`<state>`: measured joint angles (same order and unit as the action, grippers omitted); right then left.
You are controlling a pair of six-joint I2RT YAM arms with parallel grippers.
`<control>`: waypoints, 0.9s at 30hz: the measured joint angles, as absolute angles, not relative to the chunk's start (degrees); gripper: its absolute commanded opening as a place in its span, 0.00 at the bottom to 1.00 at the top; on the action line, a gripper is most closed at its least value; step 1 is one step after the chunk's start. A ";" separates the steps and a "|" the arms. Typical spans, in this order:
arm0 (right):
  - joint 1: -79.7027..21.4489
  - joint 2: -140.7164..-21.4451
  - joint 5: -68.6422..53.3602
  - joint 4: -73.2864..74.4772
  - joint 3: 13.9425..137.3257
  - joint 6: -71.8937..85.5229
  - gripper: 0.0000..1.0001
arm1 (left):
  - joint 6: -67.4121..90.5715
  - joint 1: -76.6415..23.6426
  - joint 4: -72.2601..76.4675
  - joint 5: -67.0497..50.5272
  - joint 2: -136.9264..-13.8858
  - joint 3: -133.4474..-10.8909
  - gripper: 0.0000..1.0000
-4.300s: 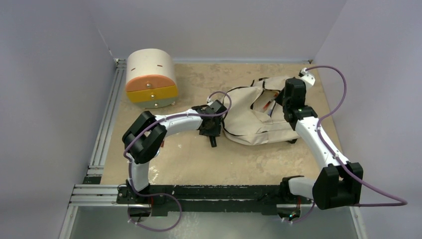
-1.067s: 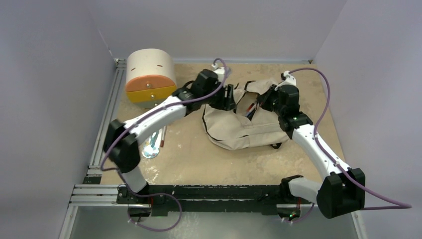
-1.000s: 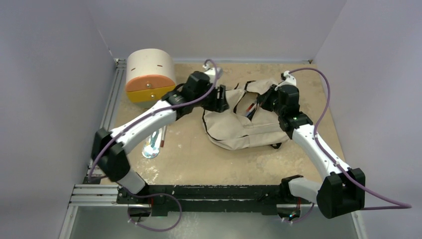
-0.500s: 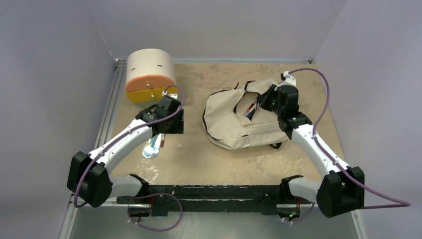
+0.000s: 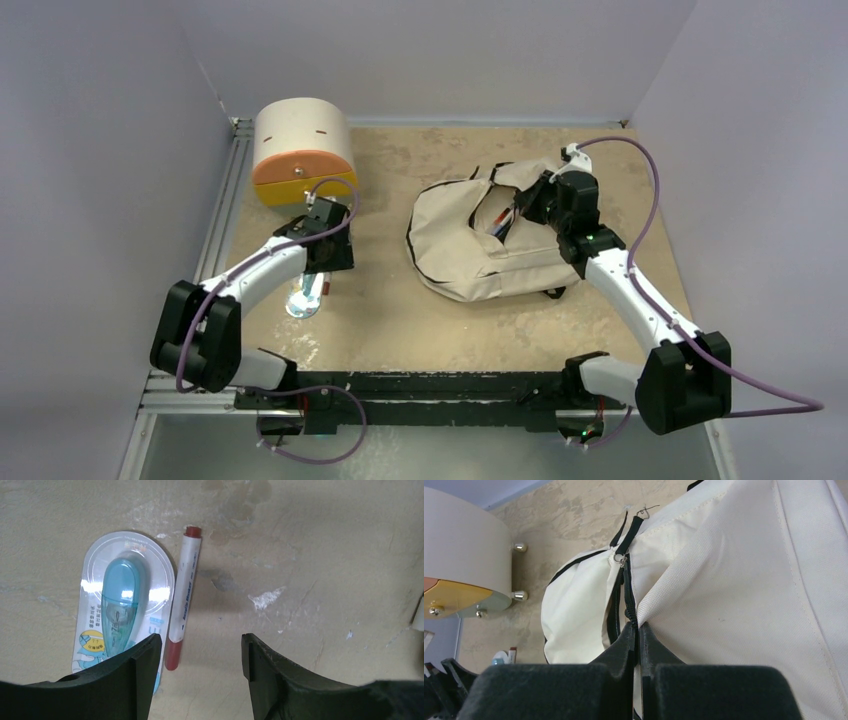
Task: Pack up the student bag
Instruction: Pick up the stationery from the center of the board.
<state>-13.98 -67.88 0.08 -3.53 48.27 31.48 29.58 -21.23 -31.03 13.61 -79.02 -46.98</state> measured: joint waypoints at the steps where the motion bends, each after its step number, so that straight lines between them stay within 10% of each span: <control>1: -13.98 -67.88 -0.01 -3.49 48.27 31.44 0.00 | 29.65 -20.67 -30.30 13.34 -79.57 -46.98 0.58; 27: -13.98 -67.99 -1.08 -3.36 48.27 30.79 0.00 | 31.59 -19.00 -27.24 10.94 -88.36 -47.81 0.39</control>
